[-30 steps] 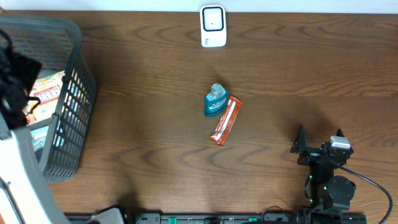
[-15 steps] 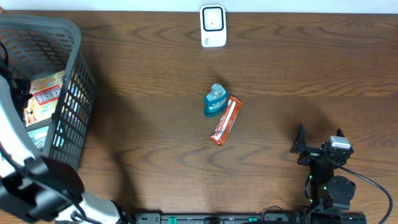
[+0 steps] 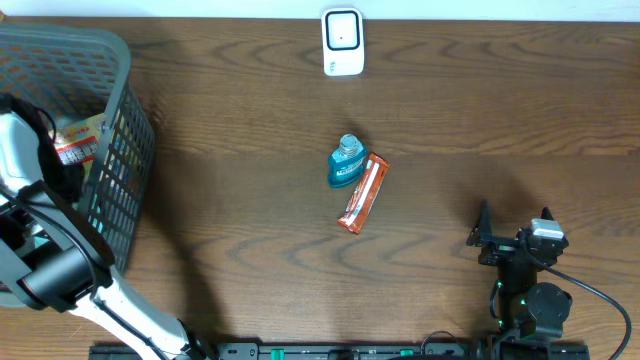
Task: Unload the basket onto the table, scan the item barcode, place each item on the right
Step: 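Reach the left gripper into the basket and grasp the green wipes pack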
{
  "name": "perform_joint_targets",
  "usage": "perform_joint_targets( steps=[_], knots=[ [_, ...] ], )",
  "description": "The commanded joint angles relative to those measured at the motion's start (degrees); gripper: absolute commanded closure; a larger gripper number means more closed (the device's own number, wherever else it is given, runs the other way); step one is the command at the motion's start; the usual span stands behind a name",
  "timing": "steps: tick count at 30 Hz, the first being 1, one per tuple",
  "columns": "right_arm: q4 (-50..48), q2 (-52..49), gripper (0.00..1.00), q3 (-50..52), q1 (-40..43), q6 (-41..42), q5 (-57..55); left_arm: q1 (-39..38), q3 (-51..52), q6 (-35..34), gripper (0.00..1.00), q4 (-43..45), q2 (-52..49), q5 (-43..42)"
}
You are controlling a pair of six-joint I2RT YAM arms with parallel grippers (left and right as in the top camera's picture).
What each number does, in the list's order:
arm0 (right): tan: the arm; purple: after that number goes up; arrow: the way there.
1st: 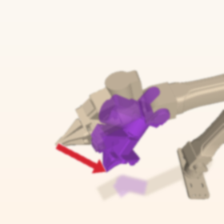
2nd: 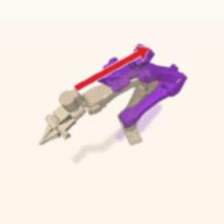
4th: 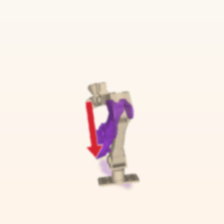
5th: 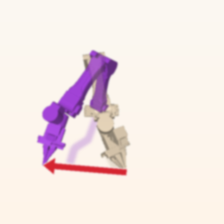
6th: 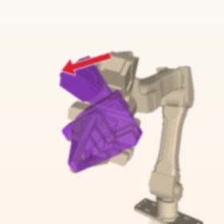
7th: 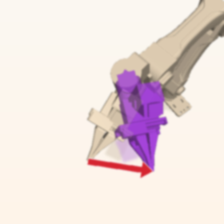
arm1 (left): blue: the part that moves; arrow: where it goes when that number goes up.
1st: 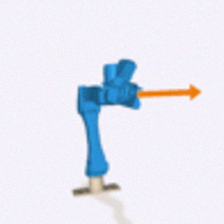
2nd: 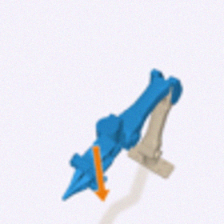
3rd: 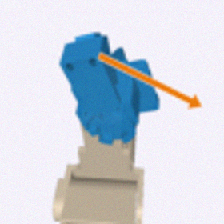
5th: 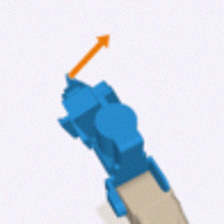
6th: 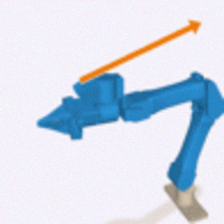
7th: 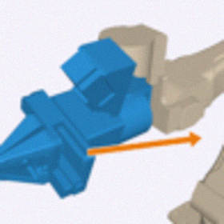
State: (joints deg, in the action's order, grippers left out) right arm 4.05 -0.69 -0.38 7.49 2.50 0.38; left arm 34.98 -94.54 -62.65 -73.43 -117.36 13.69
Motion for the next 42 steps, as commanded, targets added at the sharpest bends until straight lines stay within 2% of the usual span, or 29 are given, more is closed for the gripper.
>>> perform_joint_targets(
  steps=[1, 13, 14, 17, 19, 24, 34, 37, 42],
  knots=[
    [0.26, 0.37, 0.01, 0.07, 0.24, -0.02, -0.26, 0.5, 3.63, -1.75, 0.02, 3.13, 0.0, 1.25],
    [0.26, 0.37, 0.01, 0.07, 0.24, -0.02, -0.26, 0.52, 15.82, -1.51, 0.01, 17.64, 0.0, 3.17],
    [0.26, 0.37, 0.01, 0.07, 0.24, -0.02, -0.26, 0.52, 16.61, -1.51, 0.04, 18.12, 0.0, 3.17],
    [0.26, 0.37, 0.01, 0.07, 0.24, -0.02, -0.26, 0.52, 17.16, -1.49, 0.44, 18.01, 0.0, 3.15],
    [0.26, 0.37, 0.01, 0.07, 0.24, -0.02, -0.26, 0.52, 17.07, -1.49, 0.65, 17.42, 0.04, 3.17],
    [0.26, 0.37, 0.01, 0.07, 0.24, -0.02, -0.26, 0.52, 17.07, -1.49, 0.92, 16.57, 0.15, 3.63],
    [0.26, 0.37, 0.01, 0.07, 0.24, -0.02, -0.26, 0.52, 11.76, -1.51, 0.93, 10.43, 5.81, 3.52],
    [0.26, 0.37, 0.01, 0.07, 0.24, -0.02, -0.26, 0.52, 9.73, -1.42, 0.93, 9.18, 11.21, 2.75],
    [0.26, 0.37, 0.01, 0.07, 0.24, -0.02, -0.26, 0.5, 7.1, -1.05, 0.92, 9.4, 22.18, -4.2]
  ],
)
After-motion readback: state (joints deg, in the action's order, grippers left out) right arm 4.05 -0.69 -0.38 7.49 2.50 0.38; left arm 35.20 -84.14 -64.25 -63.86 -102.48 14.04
